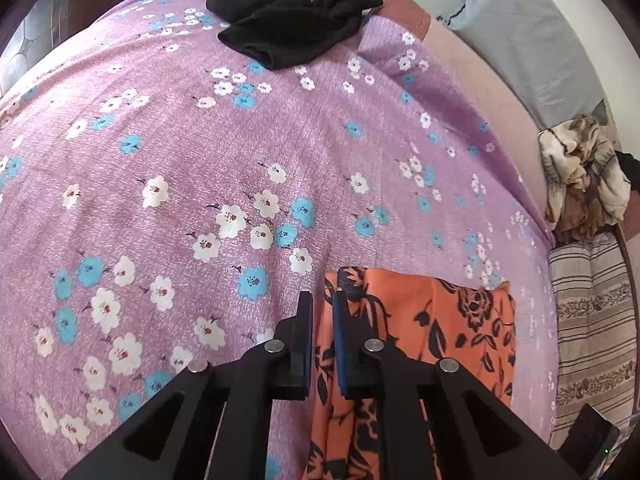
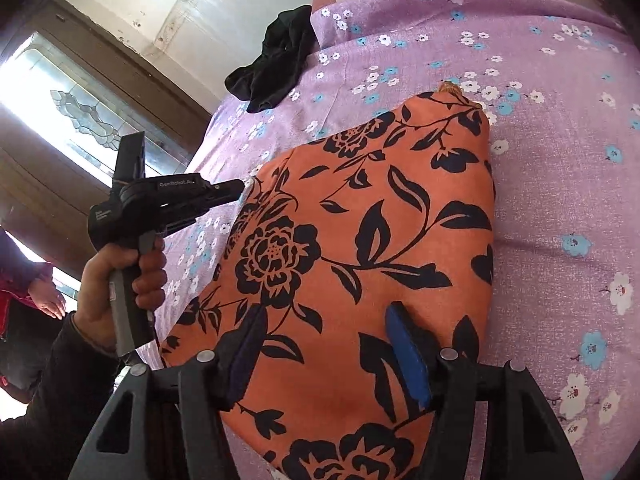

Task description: Fold small clothes

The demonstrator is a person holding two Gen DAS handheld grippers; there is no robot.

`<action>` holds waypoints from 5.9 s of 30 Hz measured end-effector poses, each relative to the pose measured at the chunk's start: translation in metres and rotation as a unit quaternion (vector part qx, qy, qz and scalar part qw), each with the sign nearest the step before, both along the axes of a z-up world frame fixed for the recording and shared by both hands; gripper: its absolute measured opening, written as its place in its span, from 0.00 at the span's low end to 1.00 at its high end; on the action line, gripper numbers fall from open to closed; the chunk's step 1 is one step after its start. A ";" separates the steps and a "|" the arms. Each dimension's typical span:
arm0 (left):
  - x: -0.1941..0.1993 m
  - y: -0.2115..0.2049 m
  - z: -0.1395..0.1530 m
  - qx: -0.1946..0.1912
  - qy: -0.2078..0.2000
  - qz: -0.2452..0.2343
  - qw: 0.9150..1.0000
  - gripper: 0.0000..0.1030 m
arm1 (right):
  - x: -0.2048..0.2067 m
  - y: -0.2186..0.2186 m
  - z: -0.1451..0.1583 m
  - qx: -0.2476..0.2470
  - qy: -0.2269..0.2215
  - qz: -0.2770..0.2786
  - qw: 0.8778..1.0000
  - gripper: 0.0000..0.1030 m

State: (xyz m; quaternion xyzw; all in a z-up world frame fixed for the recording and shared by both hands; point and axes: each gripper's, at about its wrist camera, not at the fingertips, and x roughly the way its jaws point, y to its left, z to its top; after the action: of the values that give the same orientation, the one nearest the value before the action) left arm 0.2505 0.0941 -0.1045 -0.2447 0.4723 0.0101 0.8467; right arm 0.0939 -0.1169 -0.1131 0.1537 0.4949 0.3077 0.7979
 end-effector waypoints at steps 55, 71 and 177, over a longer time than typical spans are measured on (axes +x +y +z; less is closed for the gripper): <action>-0.137 -0.109 0.000 0.095 0.007 -0.057 0.994 0.34 | -0.054 -0.064 -0.013 0.053 0.086 -0.041 0.994 0.67; -0.106 -0.087 0.020 0.075 -0.007 -0.024 0.997 0.47 | -0.009 -0.093 0.016 0.056 0.068 -0.090 0.992 0.75; -0.075 -0.006 -0.039 -0.145 0.034 -0.086 0.985 0.31 | 0.049 -0.026 -0.038 0.015 0.101 -0.023 0.995 0.47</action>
State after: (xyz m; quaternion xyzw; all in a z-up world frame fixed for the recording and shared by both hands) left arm 0.1755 0.0883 -0.1437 -0.3229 0.5166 -0.1231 0.7834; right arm 0.1431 -0.1431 -0.1513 0.2071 0.5644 0.2802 0.7484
